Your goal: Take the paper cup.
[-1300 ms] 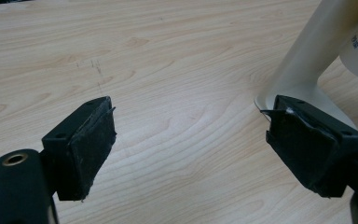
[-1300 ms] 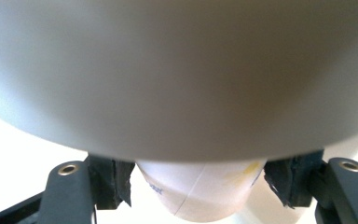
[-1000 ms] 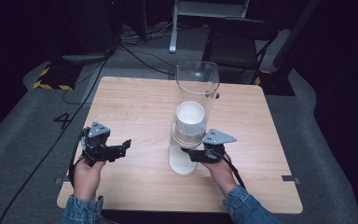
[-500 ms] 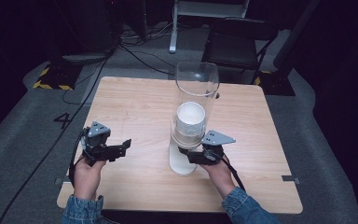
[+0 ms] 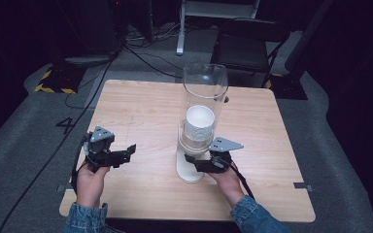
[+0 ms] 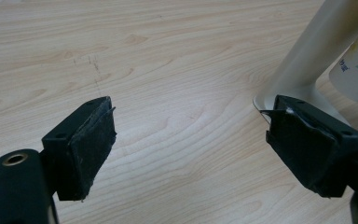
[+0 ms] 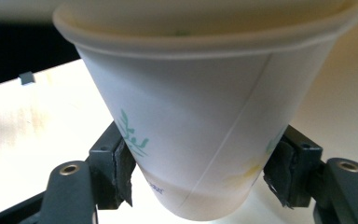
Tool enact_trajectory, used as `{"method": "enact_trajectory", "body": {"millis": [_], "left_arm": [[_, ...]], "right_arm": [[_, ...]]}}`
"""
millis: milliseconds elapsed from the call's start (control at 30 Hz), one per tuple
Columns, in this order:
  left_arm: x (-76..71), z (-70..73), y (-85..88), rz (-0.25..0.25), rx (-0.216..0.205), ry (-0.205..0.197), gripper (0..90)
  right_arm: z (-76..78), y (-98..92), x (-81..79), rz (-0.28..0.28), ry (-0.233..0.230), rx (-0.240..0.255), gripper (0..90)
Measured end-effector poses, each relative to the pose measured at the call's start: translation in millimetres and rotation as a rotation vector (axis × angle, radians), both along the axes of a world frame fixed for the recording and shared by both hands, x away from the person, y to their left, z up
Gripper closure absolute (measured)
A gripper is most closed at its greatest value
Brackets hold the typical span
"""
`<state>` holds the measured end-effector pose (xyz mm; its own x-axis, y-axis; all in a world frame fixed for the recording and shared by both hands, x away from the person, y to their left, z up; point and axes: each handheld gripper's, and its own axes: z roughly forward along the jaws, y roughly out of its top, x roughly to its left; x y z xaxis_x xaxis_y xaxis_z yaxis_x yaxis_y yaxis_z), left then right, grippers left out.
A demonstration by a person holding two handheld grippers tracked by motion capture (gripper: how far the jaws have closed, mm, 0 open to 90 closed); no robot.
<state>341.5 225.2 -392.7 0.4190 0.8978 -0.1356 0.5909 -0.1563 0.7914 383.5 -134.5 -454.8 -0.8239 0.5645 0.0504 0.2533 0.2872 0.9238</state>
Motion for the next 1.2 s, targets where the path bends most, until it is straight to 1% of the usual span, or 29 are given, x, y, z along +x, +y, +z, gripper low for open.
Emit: {"method": "enact_trajectory", "body": {"millis": [67, 100, 267, 300, 400, 600, 700, 833, 933, 1000, 1133, 1200], "left_arm": [[0.1, -0.2, -0.1, 0.0, 0.001, 0.0, 15.5], [0.1, -0.2, -0.5, 0.001, -0.004, -0.001, 15.5], [0.4, 0.9, -1.4, -0.007, -0.007, -0.003, 15.5], [0.4, 1.1, -1.8, -0.009, -0.012, -0.002, 15.5], [0.9, 1.2, -2.0, -0.011, -0.013, -0.004, 15.5], [2.3, 0.7, -1.8, -0.003, -0.016, 0.001, 15.5], [3.2, 0.6, -2.3, -0.004, -0.015, 0.002, 15.5], [4.5, 0.4, -3.3, -0.006, -0.017, 0.003, 15.5], [5.6, 0.8, -3.5, -0.011, -0.012, 0.002, 15.5], [6.1, 0.9, -4.0, -0.013, -0.018, 0.003, 15.5], [7.4, 0.8, -4.4, -0.012, -0.021, 0.003, 15.5], [8.2, 0.6, -4.5, -0.014, -0.022, 0.004, 15.5]], "right_arm": [[-2.7, 0.0, -0.1, -0.003, -0.001, -0.003, 33.6], [-4.1, -0.4, -0.2, -0.003, -0.009, -0.003, 33.6], [-7.6, -0.4, -2.0, -0.006, -0.008, 0.01, 33.4], [-8.8, -0.3, -2.0, -0.006, -0.01, 0.008, 33.4], [-12.5, -0.9, -1.9, -0.008, 0.003, 0.001, 33.4], [-16.3, -0.6, -3.3, -0.009, -0.002, -0.011, 33.5], [-18.2, -1.0, -3.8, -0.01, 0.005, -0.018, 33.4], [-21.9, -1.5, -3.9, -0.013, 0.025, -0.042, 33.4], [-26.4, -0.8, -3.4, -0.007, 0.05, -0.078, 33.3], [-28.7, 0.2, -3.8, -0.006, 0.054, -0.095, 33.2], [-33.0, 0.4, -5.0, -0.003, 0.059, -0.101, 33.2], [-34.9, 0.4, -5.2, 0.0, 0.074, -0.109, 33.2]]}}
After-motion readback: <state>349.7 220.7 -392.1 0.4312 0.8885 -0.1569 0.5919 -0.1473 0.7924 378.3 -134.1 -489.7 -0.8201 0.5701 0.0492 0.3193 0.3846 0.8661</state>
